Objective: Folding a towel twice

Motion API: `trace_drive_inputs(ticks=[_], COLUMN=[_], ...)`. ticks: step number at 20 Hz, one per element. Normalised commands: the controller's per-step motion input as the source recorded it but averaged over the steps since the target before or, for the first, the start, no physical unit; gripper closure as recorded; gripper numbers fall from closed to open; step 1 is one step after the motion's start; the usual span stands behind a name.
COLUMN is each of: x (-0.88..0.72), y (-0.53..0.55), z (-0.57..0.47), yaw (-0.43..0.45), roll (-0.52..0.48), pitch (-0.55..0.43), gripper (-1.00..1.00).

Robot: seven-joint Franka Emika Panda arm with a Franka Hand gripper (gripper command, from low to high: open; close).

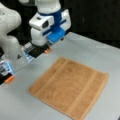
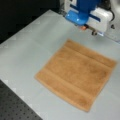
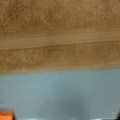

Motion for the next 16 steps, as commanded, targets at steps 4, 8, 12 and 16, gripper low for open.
trace_drive_inputs(ticks=[4, 8, 12, 16], x=[0.51, 0.55, 0.53, 0.52], y=[0.40, 0.45, 0.38, 0.30], z=[0.12, 0.08, 0.00, -0.05], yaw=[-0.141, -0.103, -0.114, -0.119], roll=[-0.036, 0.047, 0.076, -0.015], pitch=[0.155, 0.185, 0.264, 0.248], gripper=[-1.00, -1.00, -1.00, -1.00])
